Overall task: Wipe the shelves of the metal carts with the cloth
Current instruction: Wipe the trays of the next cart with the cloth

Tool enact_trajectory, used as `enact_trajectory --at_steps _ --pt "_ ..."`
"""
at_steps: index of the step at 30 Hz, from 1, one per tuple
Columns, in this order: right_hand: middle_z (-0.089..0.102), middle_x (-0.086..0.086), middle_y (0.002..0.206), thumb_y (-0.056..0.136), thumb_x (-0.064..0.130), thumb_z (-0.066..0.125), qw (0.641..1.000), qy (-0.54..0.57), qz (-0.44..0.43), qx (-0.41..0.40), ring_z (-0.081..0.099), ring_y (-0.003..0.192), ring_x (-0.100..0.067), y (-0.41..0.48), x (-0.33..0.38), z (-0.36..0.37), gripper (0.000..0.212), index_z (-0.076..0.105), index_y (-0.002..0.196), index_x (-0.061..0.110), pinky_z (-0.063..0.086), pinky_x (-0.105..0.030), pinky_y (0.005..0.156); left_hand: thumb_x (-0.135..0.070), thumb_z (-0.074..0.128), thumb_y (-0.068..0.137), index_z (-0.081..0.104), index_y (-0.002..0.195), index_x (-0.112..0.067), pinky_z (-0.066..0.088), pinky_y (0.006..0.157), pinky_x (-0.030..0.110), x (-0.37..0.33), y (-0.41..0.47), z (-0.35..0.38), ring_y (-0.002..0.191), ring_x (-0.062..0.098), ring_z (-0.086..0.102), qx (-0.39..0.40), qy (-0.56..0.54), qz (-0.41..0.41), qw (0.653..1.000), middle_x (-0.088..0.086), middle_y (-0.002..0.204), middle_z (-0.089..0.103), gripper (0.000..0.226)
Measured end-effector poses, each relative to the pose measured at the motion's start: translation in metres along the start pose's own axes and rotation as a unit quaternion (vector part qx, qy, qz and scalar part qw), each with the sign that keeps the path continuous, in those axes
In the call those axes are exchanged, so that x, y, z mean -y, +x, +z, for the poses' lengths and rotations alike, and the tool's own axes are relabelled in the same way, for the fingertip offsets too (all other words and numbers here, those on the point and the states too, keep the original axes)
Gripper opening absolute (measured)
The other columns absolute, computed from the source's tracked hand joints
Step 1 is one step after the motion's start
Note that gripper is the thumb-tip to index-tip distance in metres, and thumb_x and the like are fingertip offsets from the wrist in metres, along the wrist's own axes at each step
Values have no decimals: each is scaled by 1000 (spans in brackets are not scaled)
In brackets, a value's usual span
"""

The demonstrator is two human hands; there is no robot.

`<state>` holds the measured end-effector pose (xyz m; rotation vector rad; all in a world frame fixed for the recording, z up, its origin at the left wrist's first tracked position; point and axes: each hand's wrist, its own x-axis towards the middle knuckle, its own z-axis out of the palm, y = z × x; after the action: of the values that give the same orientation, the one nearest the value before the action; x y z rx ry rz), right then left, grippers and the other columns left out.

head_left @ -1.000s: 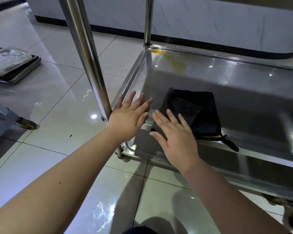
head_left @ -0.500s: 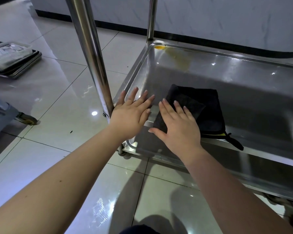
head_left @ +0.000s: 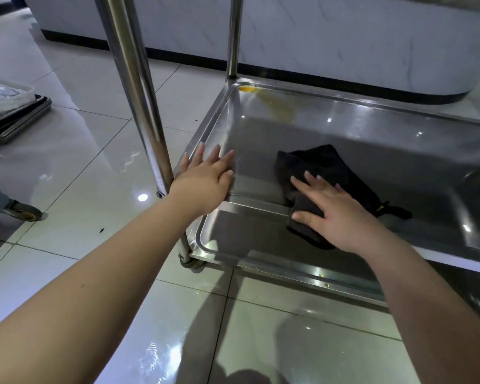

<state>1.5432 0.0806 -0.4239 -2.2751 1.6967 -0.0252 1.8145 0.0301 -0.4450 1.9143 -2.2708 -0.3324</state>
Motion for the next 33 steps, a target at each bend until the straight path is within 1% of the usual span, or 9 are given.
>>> enact_trajectory --at_steps 3,5,8,10,13,16,20,25,33 --pt "3 16 162 84 72 28 990 120 42 63 -6 149 -12 17 -8 -22 69 17 149 51 -5 -36 120 -48 16 103 5 155 -41 -12 119 48 -8 19 -6 149 21 -18 22 25 -10 999 -6 164 -3 53" --pt "1 21 161 88 71 23 981 179 46 54 -10 148 -11 33 -6 -26 62 16 147 55 -9 -43 120 -54 14 101 3 154 -43 -15 117 50 -11 26 -6 148 22 -21 31 45 -13 998 -7 164 -6 55" --pt "-8 20 161 103 53 23 998 51 39 23 -20 148 -16 56 -6 -17 50 6 150 52 -14 -50 118 -58 9 99 -2 153 -46 -19 115 53 -10 27 -3 147 23 -24 36 66 -10 997 -8 164 -8 57" --pt "-13 24 159 102 56 20 998 -6 55 29 -23 147 -20 66 -10 -6 50 2 148 57 -18 -51 116 -60 7 98 -4 152 -48 -19 114 54 -10 25 -1 146 23 -25 36 72 -5 997 -8 163 -10 56" --pt "-14 26 159 99 60 15 997 -12 72 22 -22 147 -21 88 -12 2 49 -2 146 62 -18 -53 115 -61 7 98 -3 152 -49 -19 114 54 -8 23 2 148 23 -22 38 78 -7 996 -8 163 -12 56" --pt "-10 21 161 100 57 13 994 -10 107 -16 -18 149 -26 125 -7 -4 50 1 149 56 -14 -58 115 -62 7 97 -2 151 -51 -18 115 54 -7 19 5 149 23 -17 37 81 -8 996 -8 163 -11 56" --pt "-10 16 162 102 49 12 991 -15 132 -24 -16 148 -34 169 41 0 49 5 151 50 -12 -70 109 -59 9 98 0 151 -52 -16 116 53 -5 14 7 150 22 -14 22 78 -13 997 -9 164 -8 54" --pt "-3 22 162 104 44 12 999 -9 15 -40 -7 151 -22 184 78 12 50 1 153 46 -11 -61 115 -55 6 98 -3 149 -52 -14 117 52 2 11 9 150 20 -14 18 75 -10 997 -11 164 -9 53" --pt "2 12 164 105 44 21 993 -32 98 -65 5 151 -26 155 -43 -16 50 13 154 40 -3 -49 120 -57 8 98 -5 147 -58 -15 117 51 -1 12 14 150 18 -14 19 68 -18 997 -16 163 -9 51"
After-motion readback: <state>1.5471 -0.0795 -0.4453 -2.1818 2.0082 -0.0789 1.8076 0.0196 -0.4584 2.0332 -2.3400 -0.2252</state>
